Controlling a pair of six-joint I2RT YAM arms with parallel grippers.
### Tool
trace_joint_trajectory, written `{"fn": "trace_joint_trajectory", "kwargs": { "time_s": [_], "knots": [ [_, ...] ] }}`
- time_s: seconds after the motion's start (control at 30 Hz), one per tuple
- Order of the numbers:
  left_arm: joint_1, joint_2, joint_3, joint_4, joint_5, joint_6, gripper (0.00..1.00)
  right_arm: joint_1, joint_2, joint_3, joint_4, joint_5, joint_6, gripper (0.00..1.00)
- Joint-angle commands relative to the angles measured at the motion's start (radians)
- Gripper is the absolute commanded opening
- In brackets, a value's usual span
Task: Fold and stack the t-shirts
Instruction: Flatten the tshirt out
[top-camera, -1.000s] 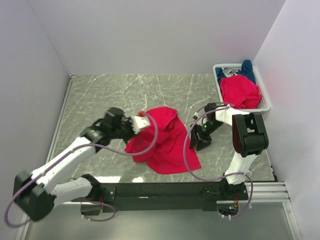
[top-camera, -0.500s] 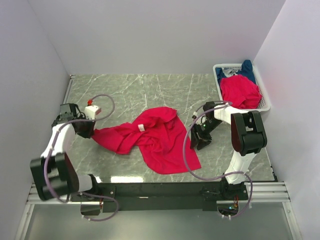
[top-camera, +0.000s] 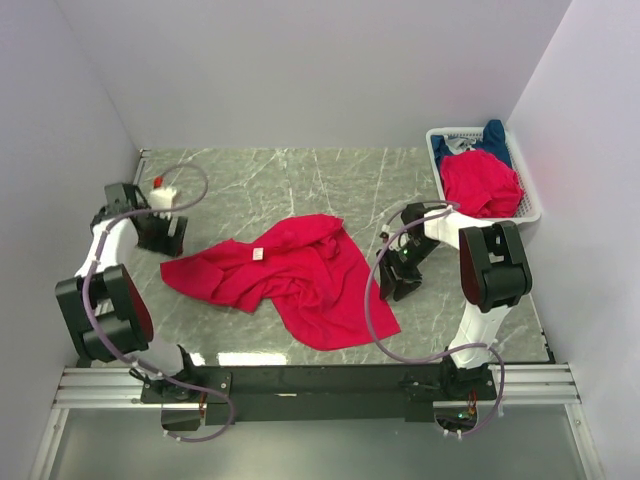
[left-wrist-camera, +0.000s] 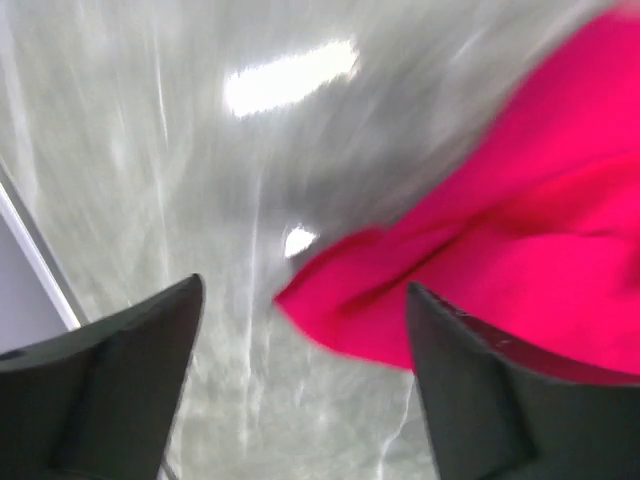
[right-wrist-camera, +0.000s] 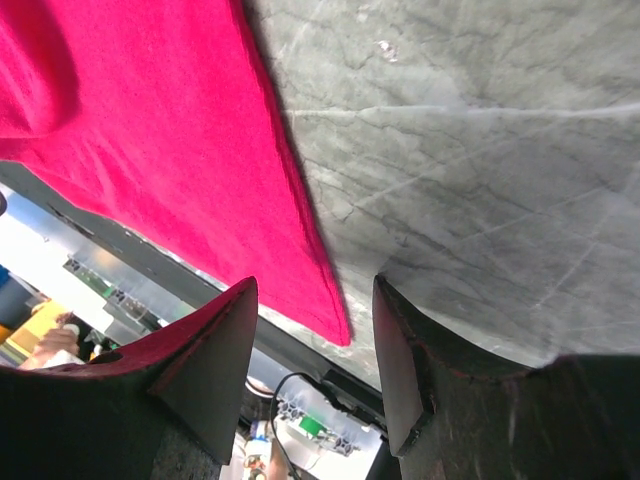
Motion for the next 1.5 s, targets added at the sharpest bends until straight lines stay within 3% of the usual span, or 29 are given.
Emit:
{"fn": "trace_joint_trajectory", "kwargs": {
  "time_s": [0.0,0.13,0.23,0.47,0.57,0.6,0.77,0.8,0.97,1.0,1.13,1.17,1.23,1.47],
  "knots": [
    [-0.107,-0.087,0.151,-0.098,0.321,0.045,0.92,0.018,0.041,-0.013,0.021,0.041,-0.039,0.57],
    [-0.385,-0.045,0.214,-0.014,0.381,-0.054,0.94,0.025,0.068,-0.01,0.013,0.026,-0.035,0.57],
    [-0.512,0.052,0.26,0.069,0.359,-0.151,0.93,0.031,0.077,-0.013,0.002,0.024,-0.038,0.57],
    [-0.655,0.216,0.307,0.201,0.277,-0.266,0.91,0.059,0.094,-0.021,-0.007,0.066,-0.035,0.57],
    [-0.689,0.247,0.299,0.255,0.253,-0.285,0.9,0.073,0.113,-0.008,-0.007,0.076,-0.032,0.47],
    [-0.695,0.259,0.304,0.259,0.248,-0.288,0.89,0.073,0.122,-0.004,-0.007,0.078,-0.03,0.34],
    [-0.715,0.333,0.359,0.214,0.268,-0.286,0.85,0.073,0.13,0.024,-0.005,0.086,-0.039,0.04],
    [-0.717,0.351,0.366,0.204,0.263,-0.283,0.85,0.073,0.124,0.03,-0.005,0.092,-0.038,0.0],
    [-0.717,0.384,0.357,0.183,0.201,-0.271,0.85,0.055,0.094,0.055,-0.01,0.102,-0.05,0.0],
    [-0.717,0.381,0.348,0.187,0.191,-0.269,0.81,0.048,0.082,0.058,-0.015,0.105,-0.052,0.0],
    [-0.711,0.359,0.351,0.154,0.167,-0.257,0.47,0.016,0.05,0.081,-0.031,0.136,-0.073,0.0],
    [-0.706,0.349,0.351,0.147,0.167,-0.249,0.27,-0.002,0.048,0.085,-0.035,0.144,-0.084,0.0],
    [-0.685,0.315,0.353,0.114,0.154,-0.246,0.0,-0.021,0.039,0.101,-0.045,0.162,-0.096,0.0],
    [-0.476,0.203,0.307,0.04,0.177,-0.206,0.0,-0.071,0.035,0.13,-0.088,0.204,-0.162,0.0]
  ]
}}
